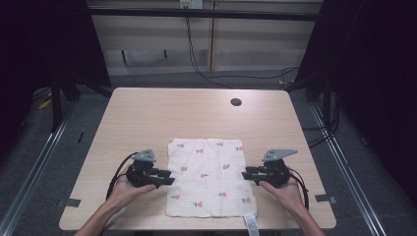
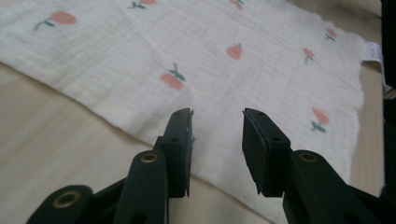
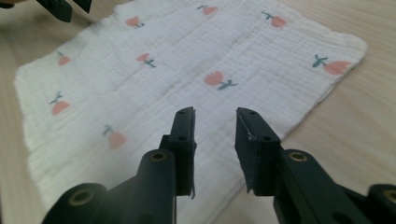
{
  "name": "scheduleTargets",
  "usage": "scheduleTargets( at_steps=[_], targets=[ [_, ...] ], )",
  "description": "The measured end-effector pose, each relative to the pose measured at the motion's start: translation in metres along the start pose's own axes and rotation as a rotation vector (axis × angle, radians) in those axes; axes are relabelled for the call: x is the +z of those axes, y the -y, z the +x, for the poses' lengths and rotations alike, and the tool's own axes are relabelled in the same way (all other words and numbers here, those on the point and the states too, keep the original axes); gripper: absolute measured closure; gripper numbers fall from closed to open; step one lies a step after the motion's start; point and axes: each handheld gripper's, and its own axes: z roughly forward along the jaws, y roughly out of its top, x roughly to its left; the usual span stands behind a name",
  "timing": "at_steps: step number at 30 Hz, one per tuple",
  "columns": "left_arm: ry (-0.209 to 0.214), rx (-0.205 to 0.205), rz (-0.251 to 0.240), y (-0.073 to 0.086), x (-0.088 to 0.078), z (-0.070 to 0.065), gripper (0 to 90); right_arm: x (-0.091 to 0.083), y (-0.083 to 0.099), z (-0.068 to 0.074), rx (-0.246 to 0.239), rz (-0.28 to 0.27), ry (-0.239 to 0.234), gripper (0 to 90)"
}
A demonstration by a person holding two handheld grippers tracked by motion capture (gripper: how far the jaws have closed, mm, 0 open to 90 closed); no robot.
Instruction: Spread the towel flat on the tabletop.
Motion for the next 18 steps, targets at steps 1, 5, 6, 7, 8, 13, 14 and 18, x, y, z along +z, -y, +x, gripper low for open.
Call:
scheduleTargets(
  at_steps=[1, 5, 6, 7, 8, 13, 14, 18],
  targets=[
    [0.005, -0.014, -0.012, -0.003, 0.003, 0.005, 62.8, 0.004, -0.002, -0.003, -0.001, 0.010, 0.013, 66.2],
    [0.001, -0.021, 0.004, -0.010, 0.019, 0.013, 60.5, 0.019, -0.005, -0.017, 0.017, 0.025, 0.054, 63.1],
    [-0.011, -0.010, 0.013, -0.010, 0.021, 0.012, 59.2, 0.021, -0.006, -0.019, 0.017, 0.034, 0.058, 62.6],
    [-0.012, 0.005, 0.022, -0.011, 0.024, 0.011, 58.2, 0.024, -0.006, -0.022, 0.025, 0.047, 0.062, 62.2],
    [-0.016, 0.015, 0.023, -0.011, 0.024, 0.010, 58.7, 0.026, -0.006, -0.024, 0.029, 0.055, 0.064, 61.3],
    [-0.011, 0.026, 0.013, -0.012, 0.023, 0.005, 58.7, 0.037, -0.007, -0.027, 0.011, 0.077, 0.083, 58.4],
    [-0.020, 0.030, 0.034, -0.011, 0.026, 0.005, 58.4, 0.038, -0.007, -0.025, 0.001, 0.092, 0.089, 58.8],
    [-0.036, 0.057, 0.067, -0.010, 0.034, 0.001, 55.7, 0.038, -0.003, -0.023, -0.026, 0.088, 0.129, 74.4]
  ],
)
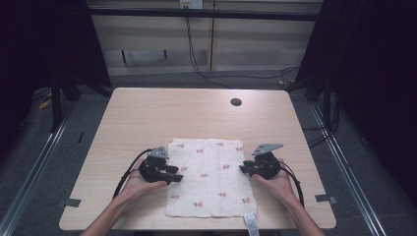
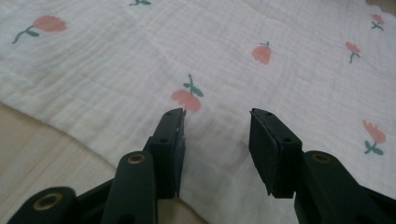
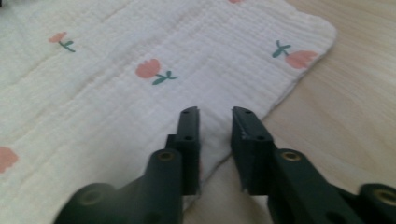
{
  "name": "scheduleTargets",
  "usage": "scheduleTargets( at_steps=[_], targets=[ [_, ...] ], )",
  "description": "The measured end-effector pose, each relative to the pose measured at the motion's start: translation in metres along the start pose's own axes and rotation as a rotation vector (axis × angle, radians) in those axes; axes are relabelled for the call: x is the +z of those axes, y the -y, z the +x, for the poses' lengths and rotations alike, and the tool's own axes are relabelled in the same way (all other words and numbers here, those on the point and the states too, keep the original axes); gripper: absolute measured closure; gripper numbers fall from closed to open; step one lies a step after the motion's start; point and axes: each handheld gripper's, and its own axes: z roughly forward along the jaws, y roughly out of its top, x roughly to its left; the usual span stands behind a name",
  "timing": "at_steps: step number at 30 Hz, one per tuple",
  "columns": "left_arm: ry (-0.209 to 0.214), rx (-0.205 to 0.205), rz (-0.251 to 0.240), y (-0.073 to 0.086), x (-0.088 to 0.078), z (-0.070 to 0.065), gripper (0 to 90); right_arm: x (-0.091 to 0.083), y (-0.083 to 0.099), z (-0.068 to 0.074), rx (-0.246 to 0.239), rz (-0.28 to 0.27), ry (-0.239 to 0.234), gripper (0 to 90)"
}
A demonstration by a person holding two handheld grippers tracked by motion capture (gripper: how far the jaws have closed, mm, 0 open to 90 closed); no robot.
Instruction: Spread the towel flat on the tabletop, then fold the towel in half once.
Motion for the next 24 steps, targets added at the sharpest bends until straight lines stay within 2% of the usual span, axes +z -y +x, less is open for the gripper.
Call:
scheduleTargets(
  at_steps=[3, 6, 7, 9, 11, 15, 17, 19, 21, 24],
  targets=[
    [-0.013, 0.023, 0.013, 0.000, 0.001, -0.005, 55.9, -0.003, 0.005, -0.001, 0.017, -0.011, 0.007, 82.9],
    [-0.022, 0.049, 0.022, 0.002, -0.001, -0.007, 65.5, -0.008, 0.009, 0.001, 0.011, -0.002, 0.004, 87.1],
    [-0.033, 0.062, 0.022, 0.003, -0.001, -0.008, 73.2, -0.010, 0.011, 0.002, 0.019, 0.003, 0.008, 87.9],
    [-0.019, 0.057, 0.030, 0.005, -0.002, -0.010, 82.9, -0.014, 0.014, 0.004, 0.012, 0.001, -0.002, 88.7],
    [-0.021, 0.064, 0.026, 0.007, -0.002, -0.014, 87.6, -0.016, 0.017, 0.006, 0.019, 0.002, -0.016, 88.6],
    [0.022, 0.085, 0.047, 0.011, -0.005, -0.022, 89.0, -0.025, 0.025, 0.019, 0.004, 0.019, -0.031, 88.5],
    [0.039, 0.063, 0.036, 0.013, -0.005, -0.024, 89.0, -0.027, 0.028, 0.022, -0.001, 0.021, -0.037, 88.4],
    [0.039, 0.051, 0.048, 0.011, -0.005, -0.024, 88.2, -0.029, 0.029, 0.025, 0.001, 0.023, -0.048, 85.2],
    [0.043, 0.053, 0.061, 0.010, -0.005, -0.025, 83.6, -0.029, 0.029, 0.027, 0.004, 0.023, -0.054, 78.4],
    [0.046, 0.035, 0.045, 0.009, -0.005, -0.022, 73.9, -0.029, 0.026, 0.028, 0.019, -0.001, -0.056, 73.1]
  ],
)
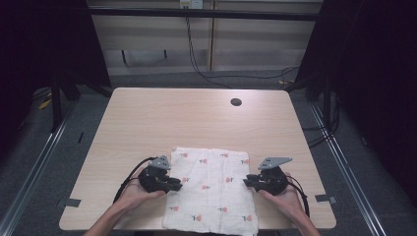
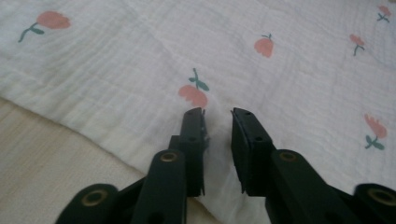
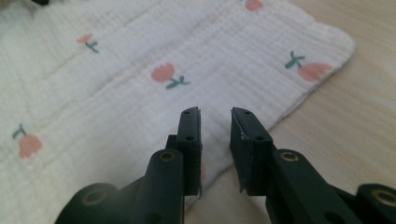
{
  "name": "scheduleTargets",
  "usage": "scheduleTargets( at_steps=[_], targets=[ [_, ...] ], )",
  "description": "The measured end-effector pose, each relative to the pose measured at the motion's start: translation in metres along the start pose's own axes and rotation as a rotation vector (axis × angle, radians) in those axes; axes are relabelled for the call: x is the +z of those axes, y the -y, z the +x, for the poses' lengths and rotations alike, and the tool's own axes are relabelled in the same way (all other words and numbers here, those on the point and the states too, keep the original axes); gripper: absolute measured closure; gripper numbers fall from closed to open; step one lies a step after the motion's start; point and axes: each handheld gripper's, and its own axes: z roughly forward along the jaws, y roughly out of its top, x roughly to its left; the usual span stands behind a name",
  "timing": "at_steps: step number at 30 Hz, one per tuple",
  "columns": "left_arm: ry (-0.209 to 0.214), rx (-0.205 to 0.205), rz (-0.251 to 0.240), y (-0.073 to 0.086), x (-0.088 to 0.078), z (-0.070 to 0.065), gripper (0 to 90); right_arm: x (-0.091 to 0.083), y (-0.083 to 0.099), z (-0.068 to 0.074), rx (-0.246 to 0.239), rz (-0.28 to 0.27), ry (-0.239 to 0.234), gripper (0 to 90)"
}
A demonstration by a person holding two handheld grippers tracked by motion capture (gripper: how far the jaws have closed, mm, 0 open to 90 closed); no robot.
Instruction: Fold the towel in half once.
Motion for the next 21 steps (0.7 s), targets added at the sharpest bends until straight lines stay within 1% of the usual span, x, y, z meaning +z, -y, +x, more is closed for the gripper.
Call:
scheduleTargets(
  at_steps=[1, 3, 4, 5, 6, 8, 9, 10, 11, 12, 13, 14, 15, 16, 17, 18, 19, 20, 21],
  targets=[
    [0.005, -0.006, -0.006, 0.000, 0.000, 0.002, 71.7, 0.000, -0.002, -0.001, 0.009, -0.011, -0.005, 71.9],
    [0.003, -0.003, -0.003, -0.001, -0.003, 0.005, 67.3, 0.000, -0.007, -0.005, 0.015, -0.034, -0.008, 70.0],
    [-0.018, -0.008, -0.013, -0.001, -0.005, 0.005, 66.3, 0.000, -0.009, -0.007, 0.021, -0.041, -0.007, 69.1],
    [0.001, -0.013, -0.022, -0.001, -0.006, 0.007, 65.9, 0.000, -0.013, -0.010, 0.025, -0.050, 0.005, 68.3],
    [-0.003, -0.031, -0.030, -0.002, -0.011, 0.010, 64.8, 0.000, -0.016, -0.012, 0.026, -0.056, 0.006, 68.3],
    [-0.020, -0.048, -0.055, -0.003, -0.016, 0.015, 61.8, -0.001, -0.024, -0.021, 0.031, -0.086, 0.017, 67.6],
    [-0.026, -0.054, -0.058, -0.004, -0.019, 0.018, 60.6, -0.002, -0.026, -0.024, 0.034, -0.092, 0.023, 67.6],
    [-0.031, -0.078, -0.080, -0.006, -0.022, 0.023, 59.3, -0.002, -0.029, -0.027, 0.036, -0.098, 0.031, 67.7],
    [-0.038, -0.093, -0.090, -0.007, -0.024, 0.027, 58.2, -0.002, -0.031, -0.032, 0.040, -0.099, 0.039, 67.7],
    [-0.061, -0.117, -0.097, -0.008, -0.027, 0.033, 57.5, -0.002, -0.033, -0.036, 0.039, -0.102, 0.046, 67.9],
    [-0.077, -0.132, -0.100, -0.009, -0.029, 0.038, 55.9, -0.001, -0.035, -0.042, 0.048, -0.105, 0.053, 68.0],
    [-0.103, -0.145, -0.109, -0.009, -0.031, 0.041, 55.1, -0.001, -0.037, -0.046, 0.054, -0.111, 0.061, 68.0],
    [-0.109, -0.150, -0.115, -0.010, -0.033, 0.044, 53.5, 0.000, -0.039, -0.051, 0.062, -0.104, 0.056, 68.0],
    [-0.128, -0.166, -0.122, -0.011, -0.036, 0.048, 52.4, 0.001, -0.040, -0.054, 0.060, -0.103, 0.061, 68.0],
    [-0.141, -0.172, -0.126, -0.013, -0.037, 0.051, 51.7, 0.002, -0.044, -0.058, 0.071, -0.103, 0.067, 68.0],
    [-0.156, -0.183, -0.141, -0.018, -0.038, 0.056, 52.0, 0.004, -0.046, -0.060, 0.068, -0.102, 0.062, 67.9],
    [-0.159, -0.180, -0.146, -0.022, -0.038, 0.060, 52.8, 0.006, -0.052, -0.063, 0.061, -0.096, 0.068, 67.9],
    [-0.159, -0.179, -0.154, -0.026, -0.038, 0.065, 52.5, 0.008, -0.056, -0.066, 0.061, -0.099, 0.064, 67.9],
    [-0.161, -0.189, -0.168, -0.028, -0.038, 0.067, 52.5, 0.011, -0.058, -0.068, 0.062, -0.097, 0.057, 67.9]
  ],
)
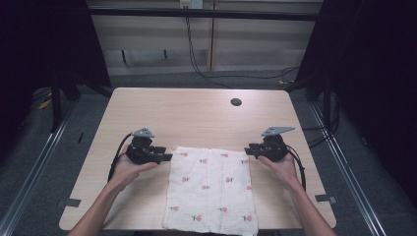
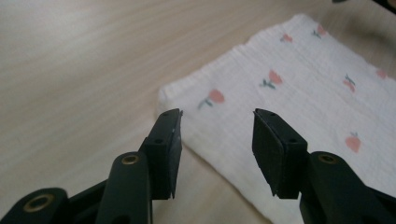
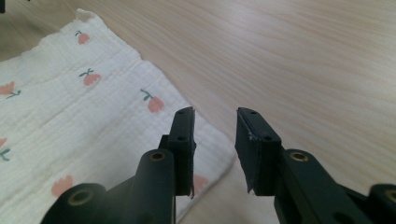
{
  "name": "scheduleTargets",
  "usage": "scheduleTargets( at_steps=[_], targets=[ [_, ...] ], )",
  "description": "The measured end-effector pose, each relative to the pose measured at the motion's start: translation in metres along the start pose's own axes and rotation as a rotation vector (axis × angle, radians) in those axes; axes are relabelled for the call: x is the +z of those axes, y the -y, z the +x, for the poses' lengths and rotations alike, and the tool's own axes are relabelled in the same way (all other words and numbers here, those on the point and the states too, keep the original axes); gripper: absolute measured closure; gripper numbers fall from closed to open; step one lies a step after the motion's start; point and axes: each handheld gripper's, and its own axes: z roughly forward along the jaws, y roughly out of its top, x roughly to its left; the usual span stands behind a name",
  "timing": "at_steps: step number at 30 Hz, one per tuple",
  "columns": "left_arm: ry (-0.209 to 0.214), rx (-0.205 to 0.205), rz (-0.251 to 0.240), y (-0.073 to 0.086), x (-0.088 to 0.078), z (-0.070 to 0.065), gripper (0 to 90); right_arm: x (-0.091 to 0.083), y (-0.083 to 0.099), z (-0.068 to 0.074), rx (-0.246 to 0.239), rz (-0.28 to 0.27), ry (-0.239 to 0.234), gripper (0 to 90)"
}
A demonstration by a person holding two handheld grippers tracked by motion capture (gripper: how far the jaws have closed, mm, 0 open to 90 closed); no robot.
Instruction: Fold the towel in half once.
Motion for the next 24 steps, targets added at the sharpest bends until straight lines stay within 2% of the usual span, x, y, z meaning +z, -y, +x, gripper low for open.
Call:
scheduleTargets(
  at_steps=[1, 3, 4, 7, 8, 10, 12, 15, 16, 19, 21, 24],
  targets=[
    [0.003, -0.010, -0.019, -0.005, 0.004, 0.005, 52.1, 0.002, -0.001, -0.001, 0.000, 0.006, 0.005, 67.9],
    [0.009, -0.020, -0.024, -0.008, 0.008, 0.009, 52.0, 0.012, -0.002, -0.006, 0.000, 0.018, 0.001, 67.5],
    [0.016, -0.013, -0.035, -0.010, 0.011, 0.010, 52.0, 0.014, -0.001, -0.007, 0.006, 0.026, -0.001, 67.4],
    [0.007, 0.009, -0.019, -0.014, 0.020, 0.011, 52.5, 0.022, 0.003, -0.009, 0.006, 0.038, -0.004, 67.5],
    [0.012, 0.004, -0.019, -0.015, 0.022, 0.012, 53.2, 0.023, 0.005, -0.009, 0.013, 0.041, -0.005, 67.5],
    [0.010, -0.015, -0.022, -0.013, 0.027, 0.018, 53.3, 0.025, 0.006, -0.008, 0.005, 0.056, 0.001, 67.6],
    [0.002, -0.019, 0.003, -0.010, 0.031, 0.021, 53.3, 0.027, 0.008, -0.008, 0.009, 0.061, -0.005, 67.5],
    [-0.009, -0.017, 0.027, -0.003, 0.030, 0.026, 53.3, 0.027, 0.010, -0.008, 0.004, 0.067, -0.004, 65.6],
    [-0.011, -0.023, 0.029, -0.002, 0.029, 0.027, 53.4, 0.027, 0.010, -0.009, -0.006, 0.073, 0.002, 65.7],
    [-0.045, -0.036, 0.038, 0.002, 0.028, 0.035, 54.5, 0.027, 0.011, -0.011, 0.006, 0.073, -0.004, 66.6],
    [-0.053, -0.061, 0.037, 0.004, 0.030, 0.037, 54.6, 0.030, 0.013, -0.012, 0.011, 0.080, -0.009, 66.3],
    [-0.047, -0.052, 0.056, 0.006, 0.033, 0.037, 53.9, 0.033, 0.013, -0.008, 0.004, 0.080, 0.000, 68.9]
  ],
)
